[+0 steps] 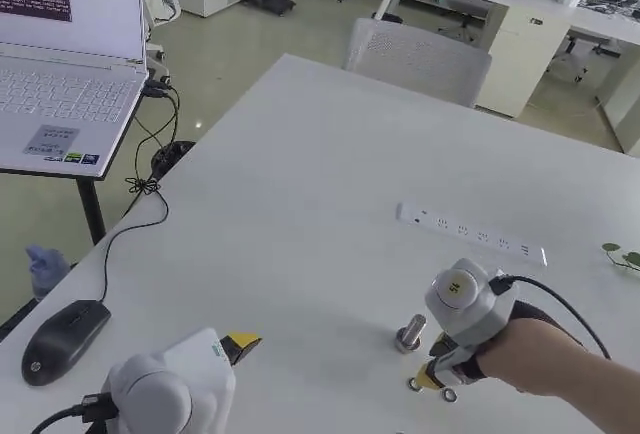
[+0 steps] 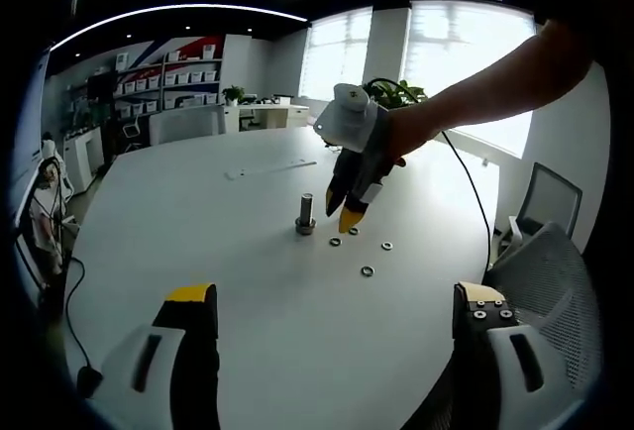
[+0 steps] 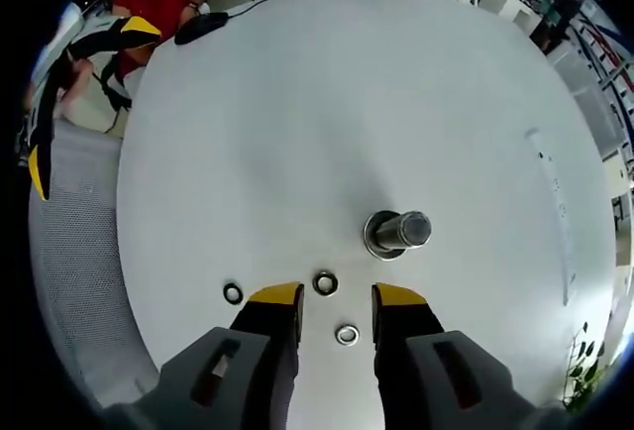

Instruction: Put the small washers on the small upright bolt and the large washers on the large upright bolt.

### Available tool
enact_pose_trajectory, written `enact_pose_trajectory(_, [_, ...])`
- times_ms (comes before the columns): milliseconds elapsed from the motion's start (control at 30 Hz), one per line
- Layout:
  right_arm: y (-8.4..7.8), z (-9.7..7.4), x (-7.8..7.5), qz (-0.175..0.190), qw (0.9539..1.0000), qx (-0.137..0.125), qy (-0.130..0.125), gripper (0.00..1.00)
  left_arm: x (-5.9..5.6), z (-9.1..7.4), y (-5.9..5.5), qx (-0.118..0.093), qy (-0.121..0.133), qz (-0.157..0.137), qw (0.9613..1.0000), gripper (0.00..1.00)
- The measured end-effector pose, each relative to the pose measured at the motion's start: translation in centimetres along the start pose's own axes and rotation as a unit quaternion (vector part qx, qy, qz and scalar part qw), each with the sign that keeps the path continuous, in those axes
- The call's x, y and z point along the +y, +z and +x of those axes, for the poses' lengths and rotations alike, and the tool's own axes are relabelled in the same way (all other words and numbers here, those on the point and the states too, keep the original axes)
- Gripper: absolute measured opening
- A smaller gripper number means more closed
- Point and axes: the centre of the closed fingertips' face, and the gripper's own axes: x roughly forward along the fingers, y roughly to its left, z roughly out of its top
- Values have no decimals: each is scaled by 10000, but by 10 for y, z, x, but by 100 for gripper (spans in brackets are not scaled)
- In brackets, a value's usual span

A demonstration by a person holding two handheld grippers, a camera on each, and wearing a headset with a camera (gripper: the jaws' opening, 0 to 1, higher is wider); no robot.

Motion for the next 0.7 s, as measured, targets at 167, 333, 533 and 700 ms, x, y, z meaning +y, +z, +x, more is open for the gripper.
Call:
enact_pose_trajectory(167, [-3,10,3,19,10000,38,7,29,-1,1,-1,18,-45,-13,10000,99])
enact_pose_trajectory(333, [-6,20,6,55,9999,80,27,29,-2,2,-2,37,-68,13,10000,98])
enact_pose_trajectory(533, [-8,23,6,45,9999,94,-47,29,-1,4,-3,53,-99,-18,9999,97])
enact_pose_trajectory(700, [-8,24,4,109,9999,68,-45,28,-2,6,-3,45,-128,-34,9999,96])
